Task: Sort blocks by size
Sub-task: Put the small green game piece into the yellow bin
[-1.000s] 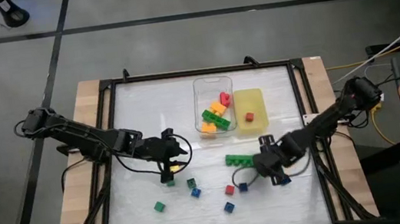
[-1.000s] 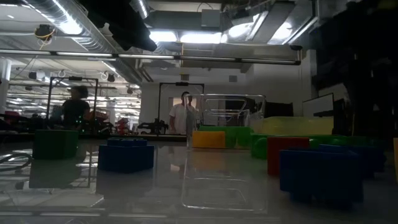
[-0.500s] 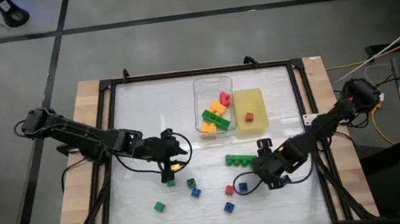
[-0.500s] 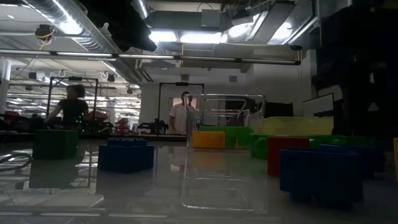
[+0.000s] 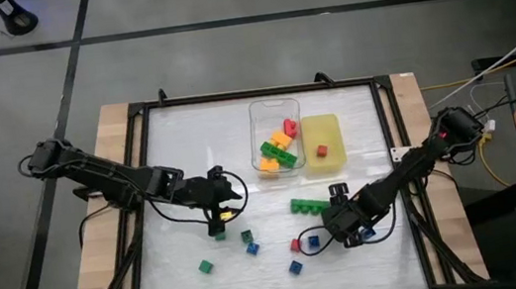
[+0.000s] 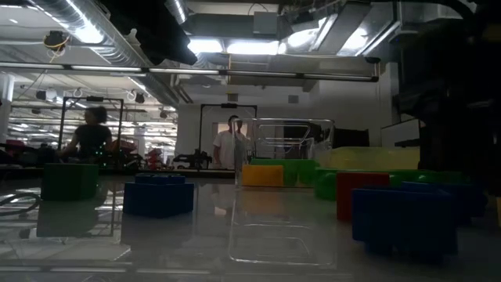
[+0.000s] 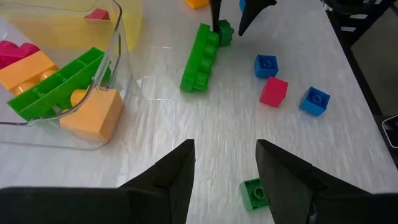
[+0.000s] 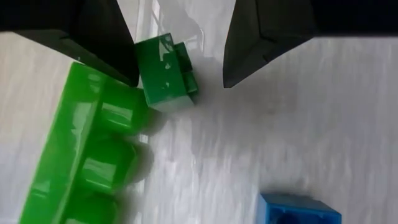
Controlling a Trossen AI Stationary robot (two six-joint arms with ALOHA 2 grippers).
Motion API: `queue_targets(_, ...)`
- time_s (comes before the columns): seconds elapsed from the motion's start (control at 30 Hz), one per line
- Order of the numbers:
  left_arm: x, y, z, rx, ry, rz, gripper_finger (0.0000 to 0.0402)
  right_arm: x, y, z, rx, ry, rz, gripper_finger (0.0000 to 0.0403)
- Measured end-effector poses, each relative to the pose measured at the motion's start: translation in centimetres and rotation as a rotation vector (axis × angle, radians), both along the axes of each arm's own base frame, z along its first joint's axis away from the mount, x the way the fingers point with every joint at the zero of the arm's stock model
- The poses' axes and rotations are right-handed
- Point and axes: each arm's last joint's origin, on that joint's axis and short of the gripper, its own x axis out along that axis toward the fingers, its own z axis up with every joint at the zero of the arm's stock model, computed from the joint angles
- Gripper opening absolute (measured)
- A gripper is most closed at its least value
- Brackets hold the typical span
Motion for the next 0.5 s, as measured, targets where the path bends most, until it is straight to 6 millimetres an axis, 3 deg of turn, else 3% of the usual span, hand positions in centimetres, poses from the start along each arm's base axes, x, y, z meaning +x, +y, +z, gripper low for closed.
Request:
queue_targets(0.13, 0.0, 0.0, 0.0, 0.001, 0.0, -0.001, 0.0156, 0.13, 0.09, 0.04, 0.009, -0.014, 0.0, 0.0209)
queue_targets(0.5, 0.0, 0.0, 0.0, 0.002, 0.0, -0.002, 0.0156, 0.36, 0.29, 0.33, 0.053, -0.034, -0.025, 0.0069)
